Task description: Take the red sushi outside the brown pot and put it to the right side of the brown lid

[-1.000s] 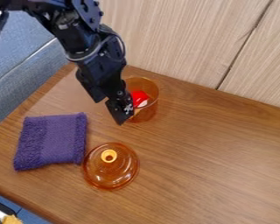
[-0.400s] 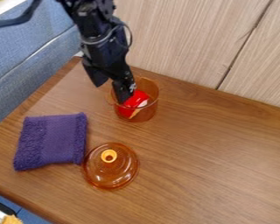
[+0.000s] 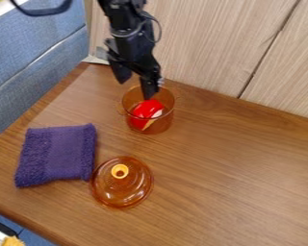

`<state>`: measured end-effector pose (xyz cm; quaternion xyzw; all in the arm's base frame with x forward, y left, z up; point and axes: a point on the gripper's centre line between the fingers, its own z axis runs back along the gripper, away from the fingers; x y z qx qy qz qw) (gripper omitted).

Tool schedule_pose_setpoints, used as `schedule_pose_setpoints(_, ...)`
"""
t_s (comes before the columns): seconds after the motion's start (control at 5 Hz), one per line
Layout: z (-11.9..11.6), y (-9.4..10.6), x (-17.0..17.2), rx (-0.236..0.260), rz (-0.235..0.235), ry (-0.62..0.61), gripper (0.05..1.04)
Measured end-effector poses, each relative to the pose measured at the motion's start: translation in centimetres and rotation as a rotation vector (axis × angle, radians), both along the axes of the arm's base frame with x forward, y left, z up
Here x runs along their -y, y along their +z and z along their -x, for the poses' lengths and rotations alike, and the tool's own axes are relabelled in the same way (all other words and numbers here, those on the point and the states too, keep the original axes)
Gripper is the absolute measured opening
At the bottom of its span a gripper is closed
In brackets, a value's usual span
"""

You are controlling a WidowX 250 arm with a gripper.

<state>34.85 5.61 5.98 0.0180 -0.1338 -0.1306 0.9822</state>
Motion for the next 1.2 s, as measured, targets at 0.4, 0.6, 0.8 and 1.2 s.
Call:
schedule_pose_setpoints(0.4, -0.8, -1.6, 1.4, -0.050, -0.020, -0.030, 1.001)
schedule_pose_setpoints(0.6, -0.7, -2.5, 1.4, -0.067, -0.021, -0.026, 1.001)
schedule_pose_setpoints(0.8, -0.6, -3.0, 1.1, -0.081, -0.041, -0.022, 1.001)
schedule_pose_setpoints(1.2, -0.5, -5.0, 0.4, -0.138, -0.058, -0.003, 0.952)
